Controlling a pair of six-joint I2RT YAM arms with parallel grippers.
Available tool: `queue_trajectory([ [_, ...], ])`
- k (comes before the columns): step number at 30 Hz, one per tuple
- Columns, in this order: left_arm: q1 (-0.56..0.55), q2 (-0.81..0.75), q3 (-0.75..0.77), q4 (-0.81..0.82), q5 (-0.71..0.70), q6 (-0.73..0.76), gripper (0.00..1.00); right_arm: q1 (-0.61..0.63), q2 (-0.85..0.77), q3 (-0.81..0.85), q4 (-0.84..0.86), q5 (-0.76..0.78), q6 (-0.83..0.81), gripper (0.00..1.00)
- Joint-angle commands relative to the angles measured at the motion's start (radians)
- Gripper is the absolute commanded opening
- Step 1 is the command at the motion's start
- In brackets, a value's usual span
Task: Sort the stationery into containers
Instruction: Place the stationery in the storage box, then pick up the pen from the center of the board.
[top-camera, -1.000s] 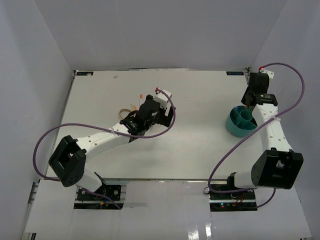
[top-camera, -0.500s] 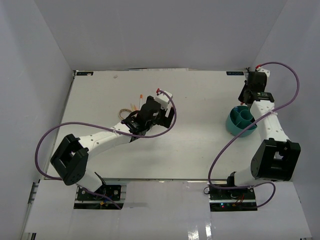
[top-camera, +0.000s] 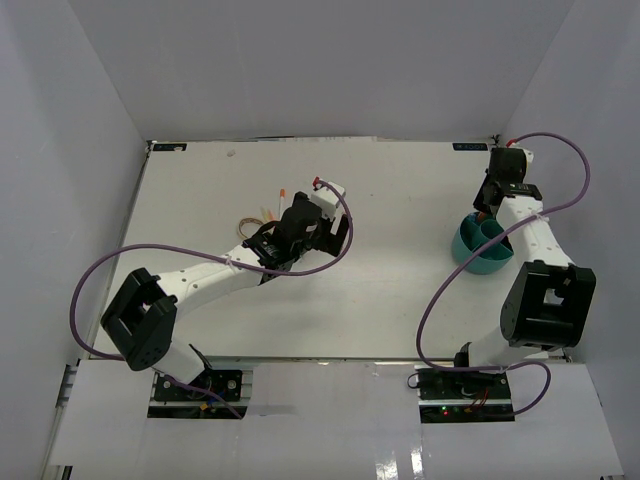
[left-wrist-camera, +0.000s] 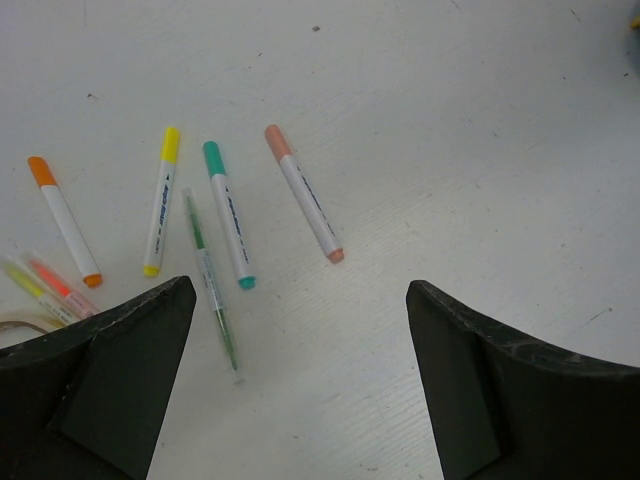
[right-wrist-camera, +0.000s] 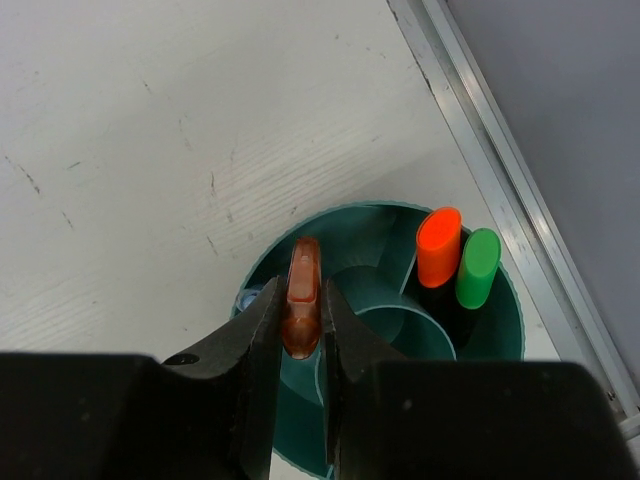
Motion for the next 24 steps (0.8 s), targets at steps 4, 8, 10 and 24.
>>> queue_trajectory([
  [4, 0.002, -0.009, 0.040, 0.001, 0.013, -0.008, 0.98, -0.006, 0.013, 0.009, -0.024, 0.040, 0.023, 0.31],
  [8, 0.000, -0.006, 0.042, 0.001, 0.023, -0.016, 0.98, -0.008, 0.013, 0.015, -0.032, 0.024, 0.016, 0.44],
  [10, 0.002, -0.004, 0.044, 0.001, 0.029, -0.019, 0.98, -0.006, 0.004, 0.021, -0.038, 0.009, 0.011, 0.50],
  [24, 0.000, 0.056, 0.093, -0.078, 0.047, -0.137, 0.98, -0.006, -0.367, 0.003, 0.002, -0.230, -0.053, 0.86],
])
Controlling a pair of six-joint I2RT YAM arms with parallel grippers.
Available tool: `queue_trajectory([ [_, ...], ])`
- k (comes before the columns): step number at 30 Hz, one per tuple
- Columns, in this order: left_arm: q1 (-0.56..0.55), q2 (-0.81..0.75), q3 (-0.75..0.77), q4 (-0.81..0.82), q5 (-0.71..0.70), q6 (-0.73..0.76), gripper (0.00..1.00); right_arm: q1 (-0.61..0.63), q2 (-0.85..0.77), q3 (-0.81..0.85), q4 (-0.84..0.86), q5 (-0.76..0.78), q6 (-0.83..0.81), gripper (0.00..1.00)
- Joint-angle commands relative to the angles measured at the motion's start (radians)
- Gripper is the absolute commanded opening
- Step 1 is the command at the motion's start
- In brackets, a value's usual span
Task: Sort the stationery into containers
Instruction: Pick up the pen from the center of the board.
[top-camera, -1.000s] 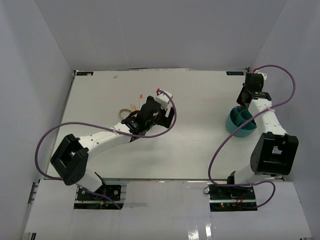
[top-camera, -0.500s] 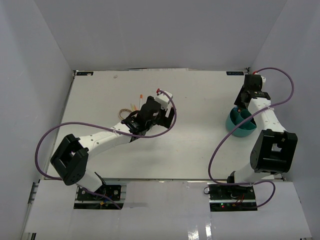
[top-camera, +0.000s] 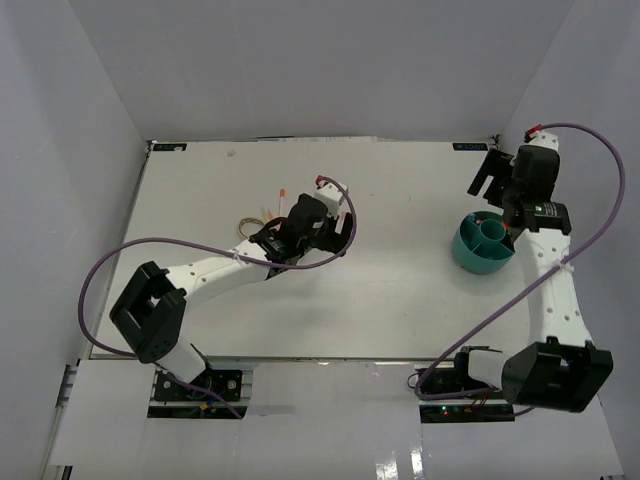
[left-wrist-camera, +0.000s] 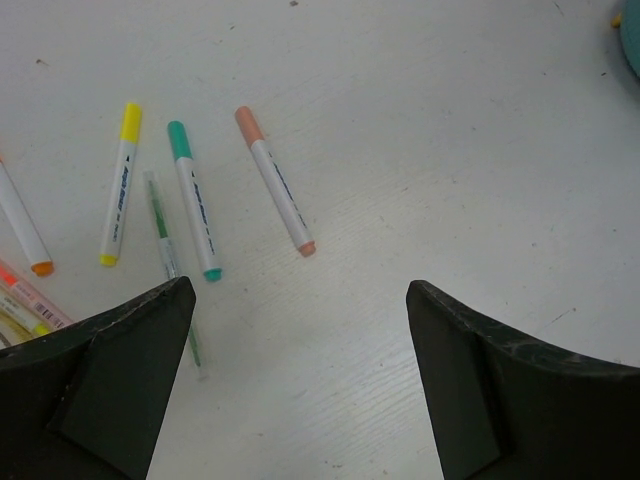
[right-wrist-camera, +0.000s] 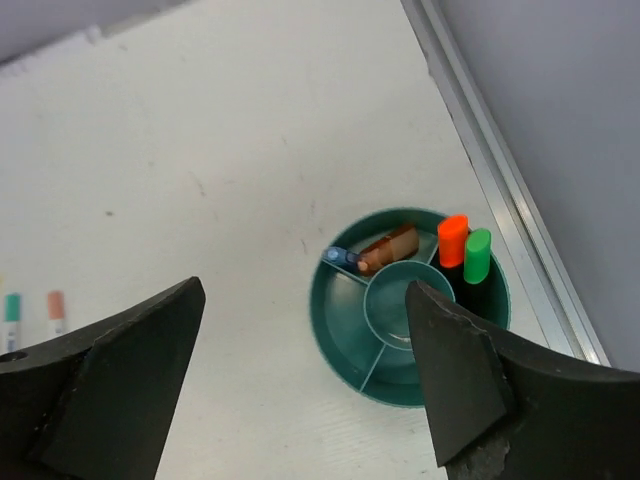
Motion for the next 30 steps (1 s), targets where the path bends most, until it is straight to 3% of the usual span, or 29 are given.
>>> queue_trajectory([
  [1, 0.002, 0.014, 0.054, -0.048, 0.008, -0.068, 0.98, -0.006, -0.134, -0.020, 0.085, -0.117, -0.024, 0.88],
  [5, 0.010, 0.064, 0.102, -0.119, -0.010, -0.153, 0.98, -0.006, -0.300, -0.122, 0.177, -0.262, 0.008, 0.93],
  [12, 0.077, 0.126, 0.134, -0.205, 0.102, -0.298, 0.96, 0.000, -0.452, -0.326, 0.318, -0.524, 0.087, 0.97],
  [22, 0.079, 0.254, 0.247, -0.278, 0.135, -0.365, 0.90, 0.063, -0.517, -0.465, 0.327, -0.563, 0.085, 0.97],
  [30, 0.063, 0.487, 0.517, -0.453, 0.067, -0.427, 0.85, 0.084, -0.543, -0.488, 0.300, -0.525, 0.054, 0.97],
])
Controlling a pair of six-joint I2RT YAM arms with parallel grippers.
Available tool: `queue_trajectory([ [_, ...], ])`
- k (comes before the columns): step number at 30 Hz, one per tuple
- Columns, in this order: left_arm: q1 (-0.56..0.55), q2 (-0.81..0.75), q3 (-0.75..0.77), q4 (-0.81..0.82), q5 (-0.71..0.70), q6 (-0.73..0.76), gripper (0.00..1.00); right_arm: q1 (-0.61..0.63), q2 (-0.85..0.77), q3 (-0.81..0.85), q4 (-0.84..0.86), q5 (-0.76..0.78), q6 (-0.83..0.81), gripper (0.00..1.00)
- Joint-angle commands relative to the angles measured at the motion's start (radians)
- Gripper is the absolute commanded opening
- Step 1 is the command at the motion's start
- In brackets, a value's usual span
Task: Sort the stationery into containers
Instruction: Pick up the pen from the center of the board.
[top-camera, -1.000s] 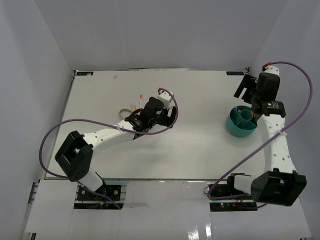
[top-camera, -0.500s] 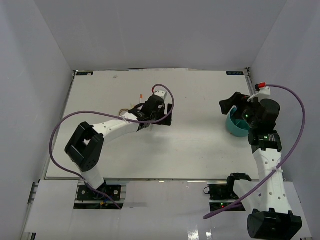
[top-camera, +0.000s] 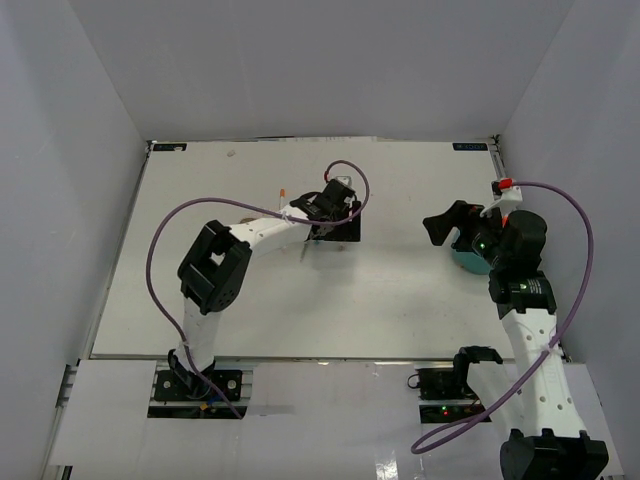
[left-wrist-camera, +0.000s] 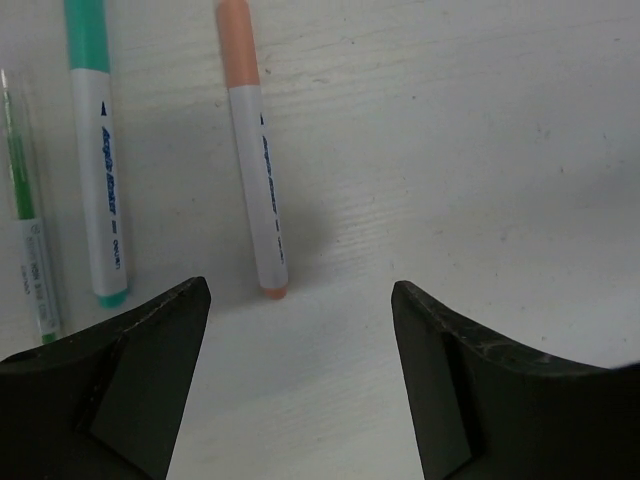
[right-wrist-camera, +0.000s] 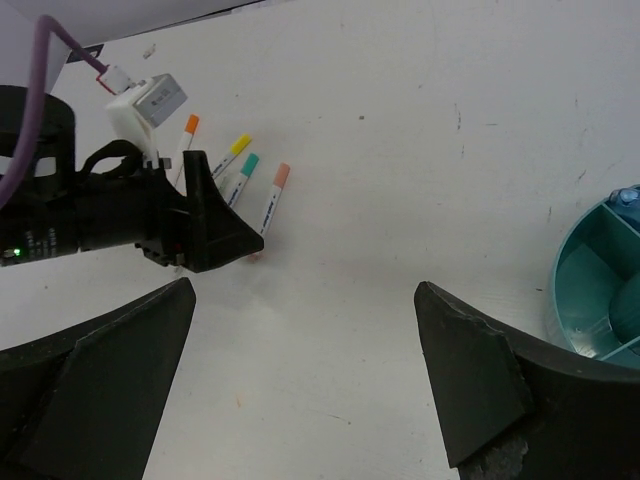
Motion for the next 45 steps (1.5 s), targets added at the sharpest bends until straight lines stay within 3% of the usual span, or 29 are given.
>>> queue_trajectory([
  [1, -0.013, 0.052, 0.105, -0.099, -0.043, -0.034, 0.84, 0.037, -0.017, -0.011, 0.028, 0.011, -0.023, 0.97],
  [6, -0.015, 0.130, 0.199, -0.162, -0.094, -0.036, 0.77, 0.048, -0.033, -0.025, 0.025, 0.013, -0.033, 0.97],
  [18, -0.049, 0.231, 0.236, -0.204, -0.166, -0.023, 0.53, 0.055, -0.051, -0.038, 0.019, 0.026, -0.041, 0.97],
  [26, -0.075, 0.221, 0.211, -0.210, -0.187, -0.014, 0.25, 0.055, -0.060, -0.043, 0.012, 0.025, -0.044, 0.98],
  [30, -0.082, 0.167, 0.169, -0.196, -0.201, -0.004, 0.06, 0.055, -0.060, -0.038, 0.008, 0.022, -0.044, 0.98],
  [33, -0.084, 0.061, 0.100, -0.152, -0.199, 0.009, 0.00, 0.055, -0.056, -0.029, 0.006, 0.010, -0.043, 0.98],
  [39, -0.087, -0.127, -0.060, 0.002, -0.137, 0.064, 0.00, 0.055, -0.025, -0.002, -0.009, -0.030, -0.030, 0.98],
  [45, -0.089, -0.365, -0.328, 0.307, 0.087, 0.252, 0.00, 0.055, 0.082, 0.067, -0.017, -0.167, 0.017, 1.00],
])
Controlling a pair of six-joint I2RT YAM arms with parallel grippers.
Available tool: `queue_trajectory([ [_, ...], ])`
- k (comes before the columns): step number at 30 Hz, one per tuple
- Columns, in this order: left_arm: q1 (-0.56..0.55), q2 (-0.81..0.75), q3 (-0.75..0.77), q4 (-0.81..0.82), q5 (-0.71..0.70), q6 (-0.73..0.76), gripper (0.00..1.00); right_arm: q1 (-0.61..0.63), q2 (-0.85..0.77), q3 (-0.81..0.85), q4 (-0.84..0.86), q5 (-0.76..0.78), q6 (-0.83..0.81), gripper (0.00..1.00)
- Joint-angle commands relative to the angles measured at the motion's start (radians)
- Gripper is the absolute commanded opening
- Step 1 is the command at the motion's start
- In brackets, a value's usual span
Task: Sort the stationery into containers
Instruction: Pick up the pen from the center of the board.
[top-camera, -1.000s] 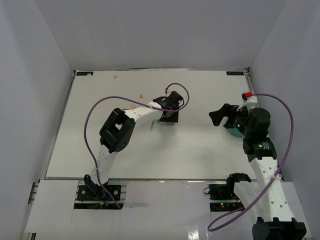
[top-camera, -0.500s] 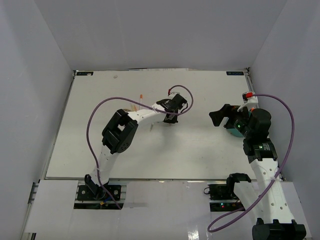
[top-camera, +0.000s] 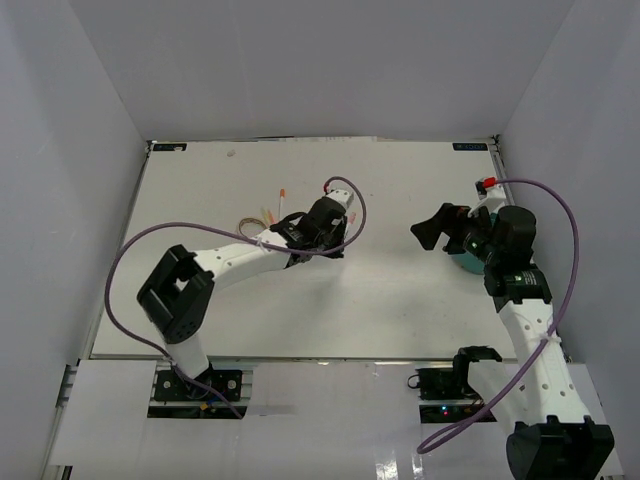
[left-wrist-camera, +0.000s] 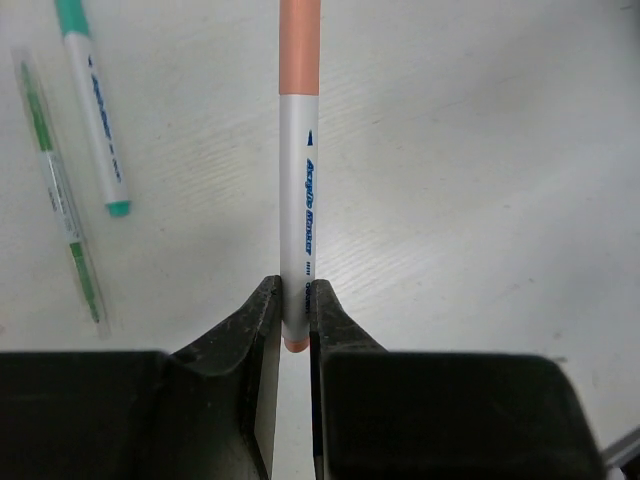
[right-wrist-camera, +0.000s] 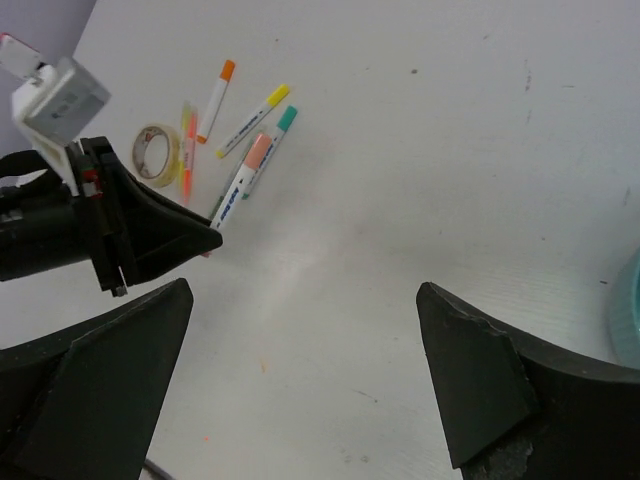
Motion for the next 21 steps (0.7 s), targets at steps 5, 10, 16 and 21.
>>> queue_trajectory([
  [5, -0.026, -0.240, -0.210, 0.377, 0.278, 0.284, 0.00, 0.029, 0.139, 0.116, 0.028, -0.197, 0.066, 1.00],
  [10, -0.054, -0.306, -0.250, 0.434, 0.359, 0.416, 0.00, 0.126, 0.224, 0.159, 0.058, -0.233, 0.099, 0.96],
  [16, -0.068, -0.339, -0.269, 0.459, 0.378, 0.468, 0.00, 0.213, 0.274, 0.171, 0.104, -0.198, 0.124, 0.93],
  [21, -0.074, -0.354, -0.279, 0.479, 0.390, 0.478, 0.00, 0.255, 0.299, 0.182, 0.109, -0.188, 0.126, 0.84],
])
